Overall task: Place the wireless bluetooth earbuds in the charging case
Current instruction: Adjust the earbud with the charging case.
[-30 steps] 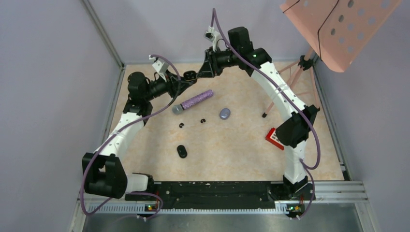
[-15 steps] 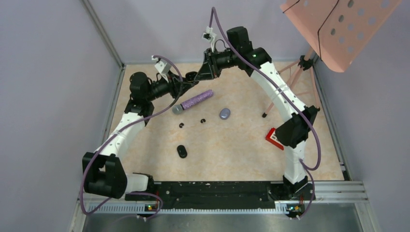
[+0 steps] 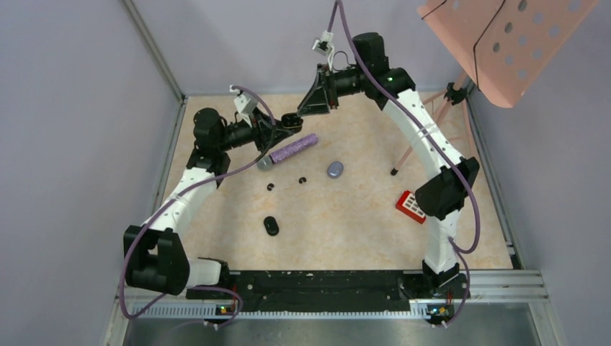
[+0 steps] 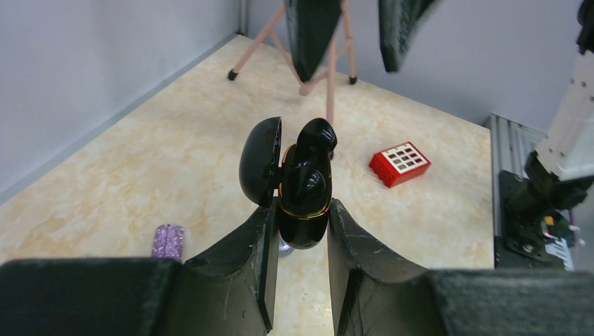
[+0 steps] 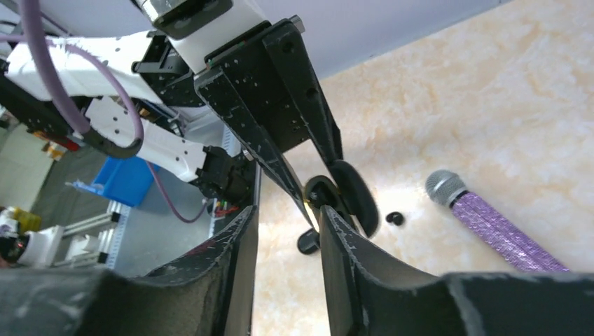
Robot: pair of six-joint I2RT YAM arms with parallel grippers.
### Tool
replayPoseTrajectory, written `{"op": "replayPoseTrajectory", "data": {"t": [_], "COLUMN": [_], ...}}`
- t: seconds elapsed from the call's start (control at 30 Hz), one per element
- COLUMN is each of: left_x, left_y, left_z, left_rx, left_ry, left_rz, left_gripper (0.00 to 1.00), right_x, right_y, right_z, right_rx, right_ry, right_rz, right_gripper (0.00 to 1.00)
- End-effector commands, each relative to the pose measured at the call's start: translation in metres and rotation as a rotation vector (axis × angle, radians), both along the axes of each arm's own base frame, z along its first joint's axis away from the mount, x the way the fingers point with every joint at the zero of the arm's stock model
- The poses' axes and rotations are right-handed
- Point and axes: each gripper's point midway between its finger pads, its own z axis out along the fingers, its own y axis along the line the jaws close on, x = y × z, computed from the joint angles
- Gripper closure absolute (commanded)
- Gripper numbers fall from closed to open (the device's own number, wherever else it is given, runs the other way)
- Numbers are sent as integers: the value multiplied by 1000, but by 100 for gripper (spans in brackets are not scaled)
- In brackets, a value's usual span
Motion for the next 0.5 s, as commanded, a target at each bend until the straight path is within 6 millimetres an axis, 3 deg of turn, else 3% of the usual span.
{"op": "replayPoseTrajectory", "data": {"t": [0.0,0.1,0.23,0.47], "left_x": [-26,-30,-35,-41], "left_y": [-10,-12,-13,-12], "left_z": [8,9,9,4], "left_rx": [-4,-3,1,20], "left_ry": [-71,-75,-68,-65], "left_rz": [-173,-199,-227,-252], "left_gripper": [100,100,100,100], "right_x": [-20,-22,-30,-44], "right_y": [-30,-38,-44,-38], "right_z": [48,35,33,15], "right_rx": [135,114,92,-5], "right_ry": [-282,-407,-567,-789], "right_rz": [91,89,95,134], "right_gripper": [60,60,62,67]}}
